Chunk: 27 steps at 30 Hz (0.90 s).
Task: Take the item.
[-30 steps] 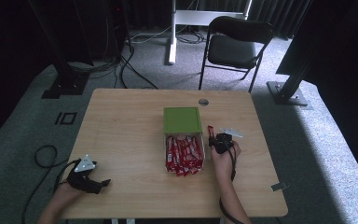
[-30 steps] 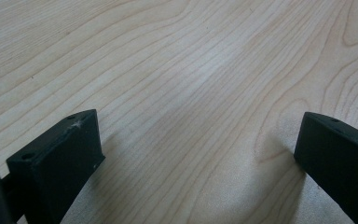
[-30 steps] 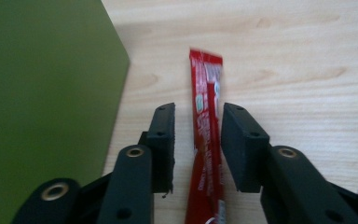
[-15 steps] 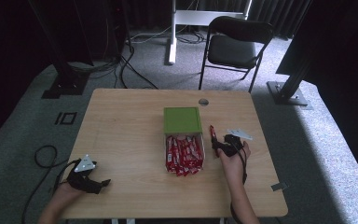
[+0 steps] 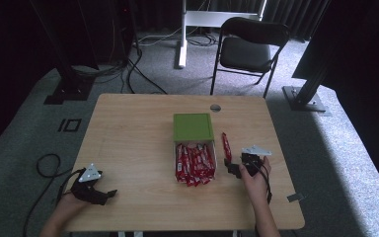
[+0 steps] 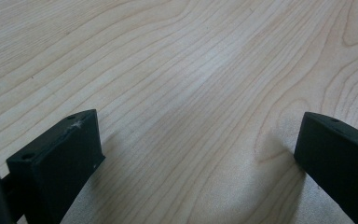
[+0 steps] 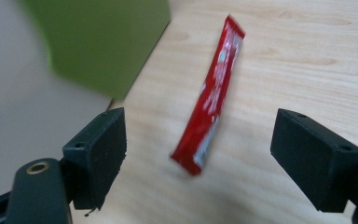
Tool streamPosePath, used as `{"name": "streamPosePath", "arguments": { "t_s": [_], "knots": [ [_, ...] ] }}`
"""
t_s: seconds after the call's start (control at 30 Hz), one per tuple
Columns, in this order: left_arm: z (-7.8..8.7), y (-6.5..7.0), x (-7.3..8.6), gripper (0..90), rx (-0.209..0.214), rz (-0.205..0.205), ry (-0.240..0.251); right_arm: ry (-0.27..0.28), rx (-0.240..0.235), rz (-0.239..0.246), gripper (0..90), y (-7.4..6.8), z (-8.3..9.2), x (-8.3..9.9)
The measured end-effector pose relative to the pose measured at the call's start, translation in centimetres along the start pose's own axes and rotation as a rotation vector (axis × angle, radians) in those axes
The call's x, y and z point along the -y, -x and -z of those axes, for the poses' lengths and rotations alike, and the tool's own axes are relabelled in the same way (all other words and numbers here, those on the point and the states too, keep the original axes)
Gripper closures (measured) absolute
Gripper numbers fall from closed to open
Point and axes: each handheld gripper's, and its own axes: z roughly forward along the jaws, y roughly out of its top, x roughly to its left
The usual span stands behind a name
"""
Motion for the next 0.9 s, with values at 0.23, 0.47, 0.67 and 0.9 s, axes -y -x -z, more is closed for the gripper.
{"name": "streamPosePath", "arguments": {
  "t_s": [0.23,0.47,0.67,0.9],
  "knots": [
    [0.0,0.0,0.0,1.5,0.000,0.000,0.000,0.006,-0.016,0.089,19.3,0.5,1.4,1.5],
    [0.0,0.0,0.0,1.6,0.000,0.000,0.000,-0.007,-0.057,0.147,18.3,1.5,2.6,3.0],
    [0.0,0.0,0.0,1.5,0.000,0.000,0.000,-0.031,-0.102,0.214,18.2,2.5,3.2,4.1],
    [0.0,0.0,0.0,1.5,0.000,-0.002,-0.001,-0.061,-0.132,0.266,15.5,3.3,3.8,4.9]
  ]
}}
